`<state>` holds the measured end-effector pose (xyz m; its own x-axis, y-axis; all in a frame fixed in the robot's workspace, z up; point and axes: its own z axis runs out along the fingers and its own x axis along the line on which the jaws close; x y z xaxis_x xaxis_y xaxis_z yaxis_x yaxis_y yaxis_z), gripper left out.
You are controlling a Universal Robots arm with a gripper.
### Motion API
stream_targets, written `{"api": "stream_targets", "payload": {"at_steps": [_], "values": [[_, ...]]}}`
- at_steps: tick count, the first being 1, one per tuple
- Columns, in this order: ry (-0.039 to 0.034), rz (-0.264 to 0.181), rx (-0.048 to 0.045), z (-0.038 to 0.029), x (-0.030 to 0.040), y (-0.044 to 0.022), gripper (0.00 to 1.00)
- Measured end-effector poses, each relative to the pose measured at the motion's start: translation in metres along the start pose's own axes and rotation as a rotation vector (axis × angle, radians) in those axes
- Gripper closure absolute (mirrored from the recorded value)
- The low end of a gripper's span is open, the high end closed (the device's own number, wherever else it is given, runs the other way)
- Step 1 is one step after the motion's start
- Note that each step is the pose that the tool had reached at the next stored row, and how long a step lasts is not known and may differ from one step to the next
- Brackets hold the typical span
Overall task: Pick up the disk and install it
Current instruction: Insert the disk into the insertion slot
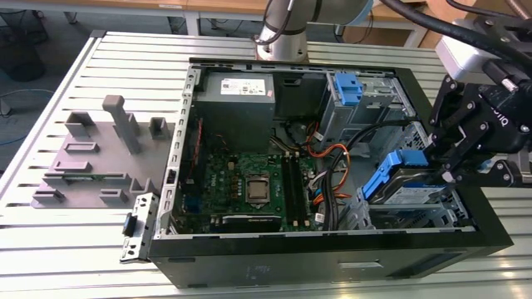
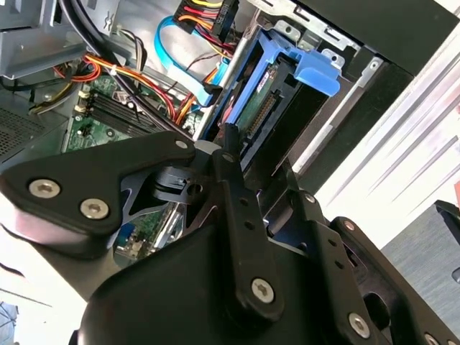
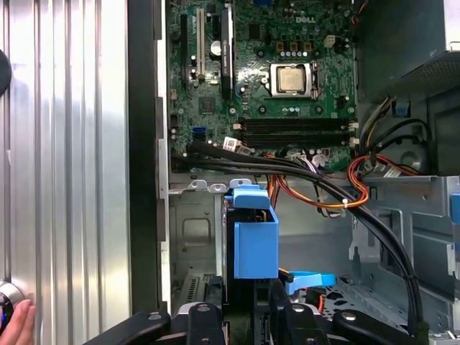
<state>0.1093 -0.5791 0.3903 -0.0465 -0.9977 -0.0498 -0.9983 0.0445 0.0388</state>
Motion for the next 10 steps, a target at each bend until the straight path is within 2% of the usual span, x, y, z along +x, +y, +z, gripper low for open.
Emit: {"api": "stream_targets", "payload": {"at_steps": [5,7,10], "values": [[0.0006,0.0,0.0,0.0024,0.0001,-0.0001,0.65],[0.0003,0.0,0.0,0.008,0.0004,-0.0003,0.65],[0.0006,0.0,0.0,0.0128,0.0006,-0.0005,0.65]]}}
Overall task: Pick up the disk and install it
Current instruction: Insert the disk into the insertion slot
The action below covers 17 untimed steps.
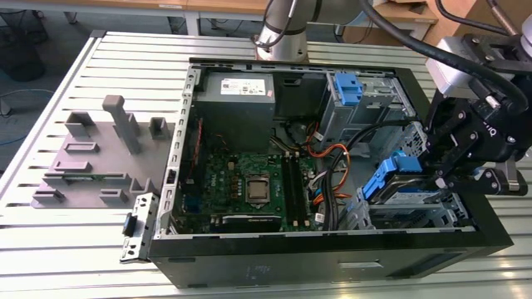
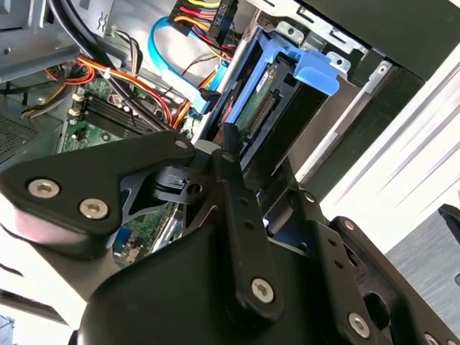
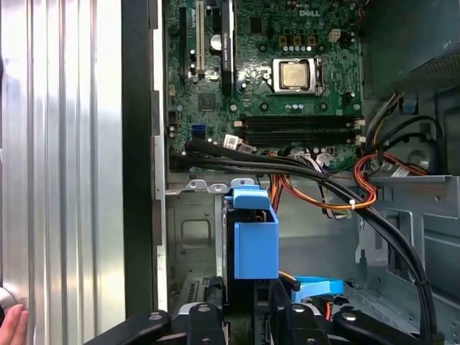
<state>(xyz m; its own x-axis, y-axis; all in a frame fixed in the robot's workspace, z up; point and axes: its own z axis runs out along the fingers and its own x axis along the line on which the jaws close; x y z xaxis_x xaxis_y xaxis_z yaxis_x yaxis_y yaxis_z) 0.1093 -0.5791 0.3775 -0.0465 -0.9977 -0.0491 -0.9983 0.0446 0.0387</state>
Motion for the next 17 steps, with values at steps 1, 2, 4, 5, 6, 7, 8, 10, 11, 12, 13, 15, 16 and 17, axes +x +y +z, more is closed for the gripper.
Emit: {"api": "stream_targets", "payload": {"at_steps": [1,2,4,5,6,7,8,10,11,12,13,15,16,17], "values": [[0.0008,0.0,0.0,0.0006,0.0,0.0,0.65],[0.0012,0.0,0.0,0.0008,0.0,0.0,0.65],[0.0013,0.0,0.0001,0.0008,0.0,0.0,0.65],[0.0012,0.0,0.0,0.0008,0.0001,0.0,0.65],[0.0011,0.0,0.0,0.0009,0.0001,0.0,0.65],[0.0011,0.0,0.0001,0.0009,0.0,0.0,0.65],[0.0011,0.0,0.0001,0.0009,0.0001,0.0,0.65],[0.0011,0.0,0.0,0.001,0.0001,0.0,0.65],[0.0011,0.0,0.0001,0.001,0.0001,0.0,0.64],[0.0012,0.0,0.0,0.001,0.0001,0.0,0.58],[0.0011,0.0,0.0001,0.001,0.0001,0.0,0.58],[0.0011,0.0,0.0,0.001,0.0001,0.0,0.52],[0.0011,0.0,0.0,0.001,0.0001,0.0,0.52],[0.0012,0.0,0.0,0.001,0.0,0.0,0.52]]}}
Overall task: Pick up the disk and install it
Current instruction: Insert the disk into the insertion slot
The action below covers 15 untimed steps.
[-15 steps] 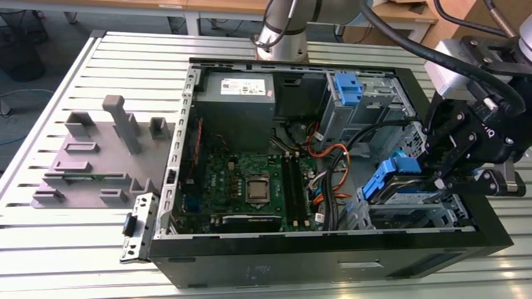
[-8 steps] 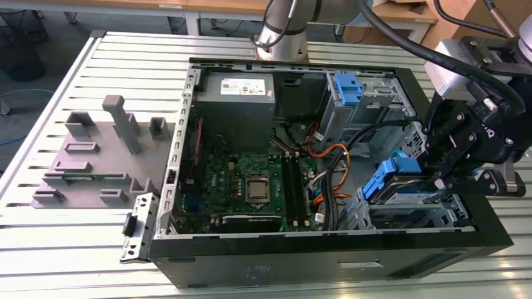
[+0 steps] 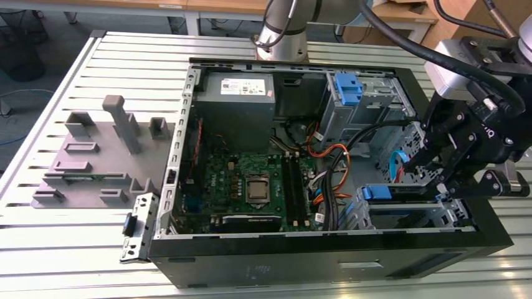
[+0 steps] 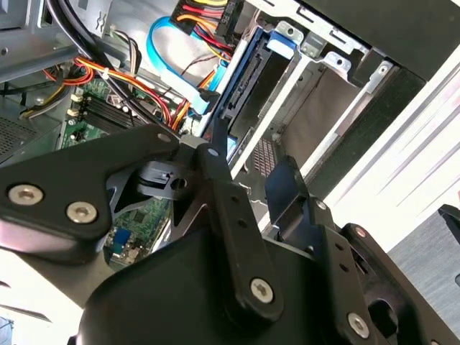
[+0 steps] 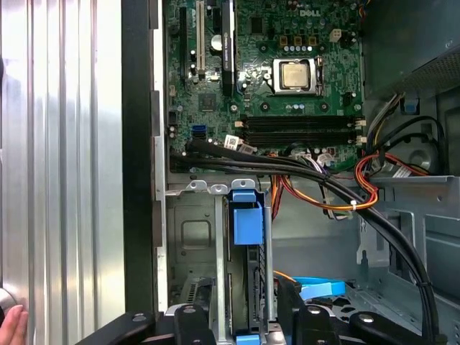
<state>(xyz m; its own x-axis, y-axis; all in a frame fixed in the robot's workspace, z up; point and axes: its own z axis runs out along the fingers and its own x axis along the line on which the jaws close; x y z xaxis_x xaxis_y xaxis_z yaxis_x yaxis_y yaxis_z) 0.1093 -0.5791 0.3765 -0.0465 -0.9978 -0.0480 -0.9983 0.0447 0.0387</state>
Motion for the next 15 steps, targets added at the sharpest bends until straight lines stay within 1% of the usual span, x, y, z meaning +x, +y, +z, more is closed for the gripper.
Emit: {"api": "stream_targets", "payload": {"at_steps": [6,11,15], "values": [[-0.0003,0.0,0.0003,0.0017,-0.0009,0.0002,0.52],[-0.0001,0.0,0.001,0.0093,-0.0018,0.0006,0.52],[0.0001,-0.001,0.001,0.0134,-0.0036,0.0006,0.52]]}}
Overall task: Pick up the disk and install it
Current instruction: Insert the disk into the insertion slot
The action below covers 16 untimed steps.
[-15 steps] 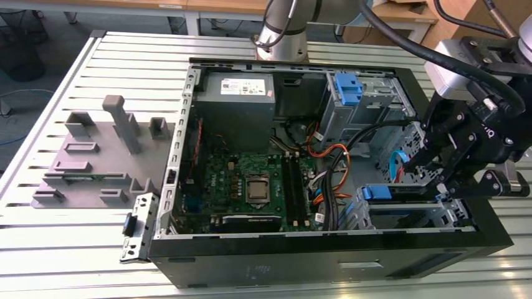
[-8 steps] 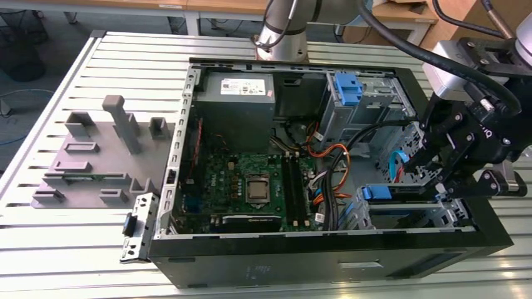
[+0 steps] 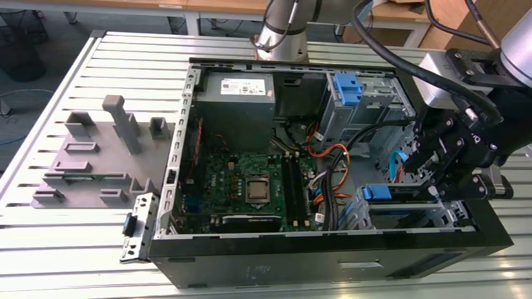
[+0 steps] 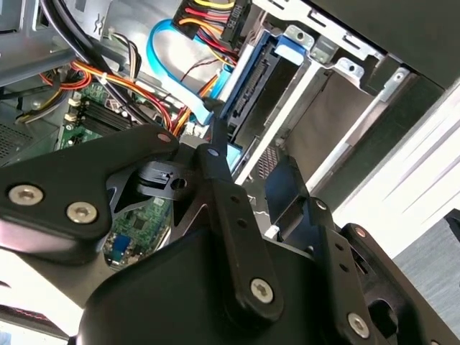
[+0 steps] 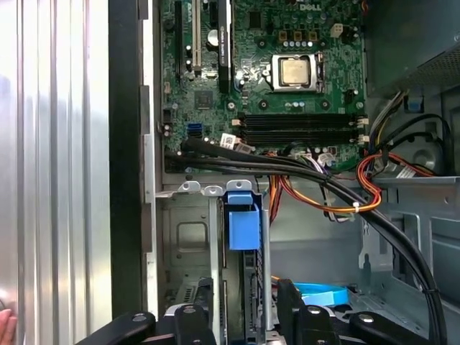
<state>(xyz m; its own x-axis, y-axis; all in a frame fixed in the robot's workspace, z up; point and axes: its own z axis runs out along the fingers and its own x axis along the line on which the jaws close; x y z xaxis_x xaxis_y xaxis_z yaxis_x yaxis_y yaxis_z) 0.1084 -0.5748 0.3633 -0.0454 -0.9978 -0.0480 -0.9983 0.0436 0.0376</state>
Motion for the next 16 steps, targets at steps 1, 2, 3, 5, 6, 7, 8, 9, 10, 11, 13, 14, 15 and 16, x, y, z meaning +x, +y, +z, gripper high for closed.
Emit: {"api": "stream_targets", "payload": {"at_steps": [1,2,3,5,6,7,8,9,10,11,13,14,15,16], "values": [[-0.0001,-0.002,-0.0001,0.0009,-0.0008,0.0,0.52],[0.0001,-0.006,-0.0003,0.0015,-0.0014,0.0,0.52],[0.0002,-0.011,-0.0005,0.002,-0.0017,0.0,0.52],[0.0014,-0.016,-0.0007,0.0028,-0.0018,0.0,0.52],[0.0022,-0.016,-0.0007,0.003,-0.0018,0.0,0.52],[0.0026,-0.016,-0.0008,0.0032,-0.0018,0.0,0.52],[0.0031,-0.017,-0.0007,0.0033,-0.0018,0.0,0.52],[0.0033,-0.017,-0.0008,0.0034,-0.0018,0.0,0.52],[0.0036,-0.017,-0.0007,0.0035,-0.0018,0.0,0.52],[0.0036,-0.017,-0.0007,0.0037,-0.0018,0.0,0.52],[0.0033,-0.018,-0.0008,0.0043,-0.002,0.0,0.52],[0.0035,-0.019,-0.0008,0.0045,-0.0027,0.0,0.52],[0.0036,-0.019,-0.0008,0.0048,-0.0037,0.0,0.52],[0.0036,-0.02,-0.0009,0.0052,-0.0047,0.0,0.52]]}}
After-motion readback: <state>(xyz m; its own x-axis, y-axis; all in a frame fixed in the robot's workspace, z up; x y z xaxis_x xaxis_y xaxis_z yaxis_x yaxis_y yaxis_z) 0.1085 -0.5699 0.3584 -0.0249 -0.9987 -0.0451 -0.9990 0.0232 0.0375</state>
